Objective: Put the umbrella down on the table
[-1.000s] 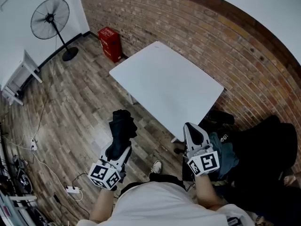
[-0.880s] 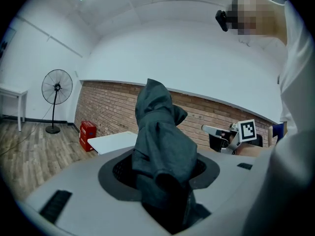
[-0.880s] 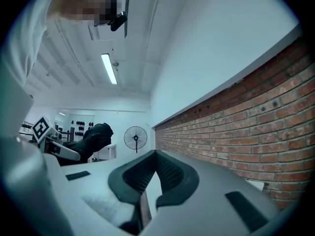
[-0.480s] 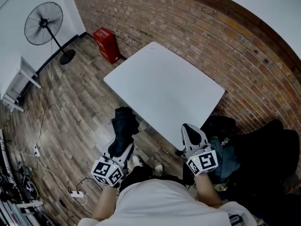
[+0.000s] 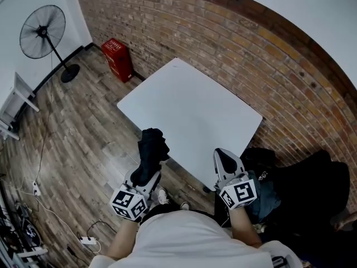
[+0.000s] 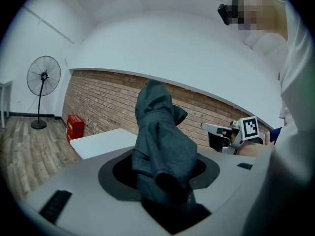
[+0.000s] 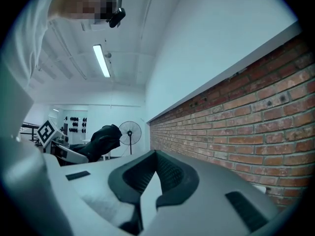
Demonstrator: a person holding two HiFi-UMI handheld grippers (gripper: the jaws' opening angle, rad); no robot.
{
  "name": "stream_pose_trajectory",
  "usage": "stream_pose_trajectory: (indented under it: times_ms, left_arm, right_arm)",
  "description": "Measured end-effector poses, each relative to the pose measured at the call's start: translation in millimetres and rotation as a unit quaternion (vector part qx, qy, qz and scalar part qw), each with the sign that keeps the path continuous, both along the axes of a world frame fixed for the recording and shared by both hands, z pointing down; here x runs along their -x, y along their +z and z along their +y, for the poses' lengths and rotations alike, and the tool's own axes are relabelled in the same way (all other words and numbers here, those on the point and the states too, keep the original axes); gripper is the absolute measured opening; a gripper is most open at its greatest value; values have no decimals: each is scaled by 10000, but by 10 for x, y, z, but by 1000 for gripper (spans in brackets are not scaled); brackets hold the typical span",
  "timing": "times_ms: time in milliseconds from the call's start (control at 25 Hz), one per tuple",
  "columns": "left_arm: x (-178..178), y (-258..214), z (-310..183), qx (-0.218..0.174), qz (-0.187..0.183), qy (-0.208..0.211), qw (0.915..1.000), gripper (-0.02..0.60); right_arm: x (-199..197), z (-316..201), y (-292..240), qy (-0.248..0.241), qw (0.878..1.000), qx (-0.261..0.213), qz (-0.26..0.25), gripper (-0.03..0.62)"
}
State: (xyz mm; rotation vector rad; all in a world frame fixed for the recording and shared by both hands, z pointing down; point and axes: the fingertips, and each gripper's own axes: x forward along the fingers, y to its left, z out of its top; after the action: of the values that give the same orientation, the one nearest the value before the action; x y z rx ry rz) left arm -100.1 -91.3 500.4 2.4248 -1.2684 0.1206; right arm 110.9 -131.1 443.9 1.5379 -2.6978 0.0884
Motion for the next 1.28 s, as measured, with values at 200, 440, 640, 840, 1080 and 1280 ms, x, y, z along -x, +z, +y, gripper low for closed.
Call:
stream_pose_trajectory:
  times_ms: [200,440,640,840,1080,1280]
  left_arm:
    - [16,66,-142,96,-62,163,9998,229]
    - [27,141,-310,197,-162,357,9990,230]
    - [9,223,-555,296,-193,472,9983,230]
    - [-89,224,-803,224,-296,644,9972,230]
    - [-216,428,-1152,443,-414,723,9955,232]
    - [-327,693,-1469,559,-737,800,9925,232]
  right_arm:
    - [149,-180,5,-44,10000,-29,10,20]
    - [206,-310,62,60,10000,16,-39,20]
    - [123,-322,103,314,9994,104,-49,18]
    - [-1,-307,124,543,9984,182,-3,18]
    - [-165,-242,156,843,9961,254,70,20]
    - [-272,-188,173,1034,9940,328,109,18]
